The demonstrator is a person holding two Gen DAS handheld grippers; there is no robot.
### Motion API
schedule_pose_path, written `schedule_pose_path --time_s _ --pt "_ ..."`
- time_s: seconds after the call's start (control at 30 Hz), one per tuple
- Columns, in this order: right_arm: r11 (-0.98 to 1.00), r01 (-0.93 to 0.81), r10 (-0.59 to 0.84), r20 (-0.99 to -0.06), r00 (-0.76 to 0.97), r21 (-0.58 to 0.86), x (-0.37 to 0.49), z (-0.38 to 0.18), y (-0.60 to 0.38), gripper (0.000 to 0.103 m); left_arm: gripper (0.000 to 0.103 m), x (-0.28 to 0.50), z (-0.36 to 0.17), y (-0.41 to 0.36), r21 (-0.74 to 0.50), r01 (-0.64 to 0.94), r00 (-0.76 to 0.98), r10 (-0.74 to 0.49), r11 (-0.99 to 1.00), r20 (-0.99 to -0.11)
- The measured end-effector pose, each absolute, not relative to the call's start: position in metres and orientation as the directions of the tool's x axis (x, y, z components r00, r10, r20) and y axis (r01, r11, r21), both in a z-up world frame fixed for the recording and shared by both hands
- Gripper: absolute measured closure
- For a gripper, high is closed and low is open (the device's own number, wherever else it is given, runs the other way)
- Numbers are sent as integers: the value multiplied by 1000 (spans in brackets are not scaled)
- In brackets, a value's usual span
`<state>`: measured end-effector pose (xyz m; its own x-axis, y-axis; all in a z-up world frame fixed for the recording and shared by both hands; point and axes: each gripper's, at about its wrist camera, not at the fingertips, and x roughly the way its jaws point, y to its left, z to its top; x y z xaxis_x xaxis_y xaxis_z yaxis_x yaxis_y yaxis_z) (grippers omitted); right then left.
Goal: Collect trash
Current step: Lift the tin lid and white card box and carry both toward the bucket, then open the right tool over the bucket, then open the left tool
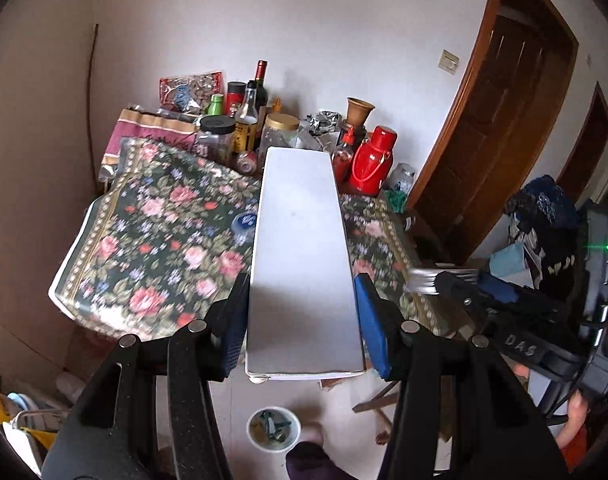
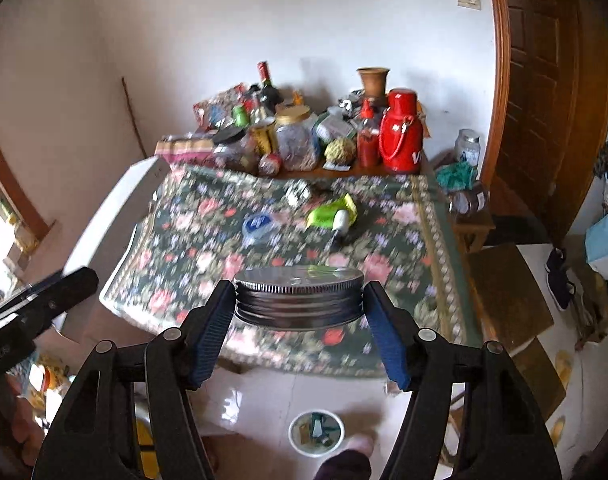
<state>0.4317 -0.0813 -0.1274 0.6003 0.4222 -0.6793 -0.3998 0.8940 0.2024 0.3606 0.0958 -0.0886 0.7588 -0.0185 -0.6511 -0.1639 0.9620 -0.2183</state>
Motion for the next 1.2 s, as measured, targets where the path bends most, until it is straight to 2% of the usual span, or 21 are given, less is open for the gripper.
schedule_pose_path --time_s 0.07,0.13,0.23,0.43,0.53,0.7,0.8,1.0,1.2 --pt "893 -403 421 -691 588 201 416 -135 -75 46 53 343 -93 100 -225 -156 755 -31 962 -655" --pt "891 -406 420 -712 562 205 399 -148 -66 54 53 323 -101 104 -218 -147 745 -37 965 -667" --pt "879 -420 427 -768 478 228 387 -184 -48 55 53 300 -120 110 -209 -139 714 -48 968 -699" --pt "895 -390 352 -877 326 215 383 -281 -23 55 53 277 -176 121 -212 -148 600 -82 966 -795" --pt "911 -368 303 -907 291 186 380 -307 -21 55 53 273 -200 124 -211 -144 552 -98 967 -828" --pt "924 -341 285 -910 303 176 373 -312 -36 54 53 277 -233 119 -228 -127 486 -140 965 -863" --pt "928 -334 280 -903 325 168 368 -310 -47 49 53 283 -257 111 -226 -114 444 -154 967 -883" --pt "933 -331 262 -895 360 140 356 -325 -64 41 53 304 -337 89 -248 -121 324 -198 961 -925" --pt "941 -299 264 -893 364 157 347 -357 -90 40 53 325 -436 64 -269 -143 194 -240 952 -951"
